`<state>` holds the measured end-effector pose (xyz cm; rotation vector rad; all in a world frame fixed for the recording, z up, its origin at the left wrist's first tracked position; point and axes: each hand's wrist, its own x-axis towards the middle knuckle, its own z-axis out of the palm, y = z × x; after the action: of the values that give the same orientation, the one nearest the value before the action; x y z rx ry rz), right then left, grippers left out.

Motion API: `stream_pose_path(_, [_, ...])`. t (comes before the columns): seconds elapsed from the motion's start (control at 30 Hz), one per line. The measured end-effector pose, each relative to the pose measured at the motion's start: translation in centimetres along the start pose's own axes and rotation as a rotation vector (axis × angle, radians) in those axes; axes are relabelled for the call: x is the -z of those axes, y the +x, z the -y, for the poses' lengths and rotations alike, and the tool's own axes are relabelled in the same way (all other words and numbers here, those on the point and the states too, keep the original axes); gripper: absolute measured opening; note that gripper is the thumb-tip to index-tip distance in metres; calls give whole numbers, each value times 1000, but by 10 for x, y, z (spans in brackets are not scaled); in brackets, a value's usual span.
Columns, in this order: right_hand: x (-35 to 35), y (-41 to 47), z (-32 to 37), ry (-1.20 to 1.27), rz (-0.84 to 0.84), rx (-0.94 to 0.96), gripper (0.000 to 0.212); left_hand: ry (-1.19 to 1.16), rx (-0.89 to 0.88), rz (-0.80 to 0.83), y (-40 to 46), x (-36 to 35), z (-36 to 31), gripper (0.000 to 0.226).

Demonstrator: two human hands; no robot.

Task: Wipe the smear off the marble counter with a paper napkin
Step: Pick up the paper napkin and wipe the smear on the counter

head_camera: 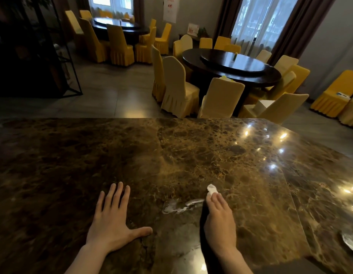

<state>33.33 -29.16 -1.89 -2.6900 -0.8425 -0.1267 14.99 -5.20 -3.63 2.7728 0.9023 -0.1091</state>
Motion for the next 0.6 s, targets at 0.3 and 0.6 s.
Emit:
stream_pose_path(0.3, [5,-10,49,71,96,341,39,-29,-15,-29,2,-3,3,147])
stream_pose_path(0.6, [40,23,-40,84,-112,-252,27,-46,-19,-82,2,-8,4,149])
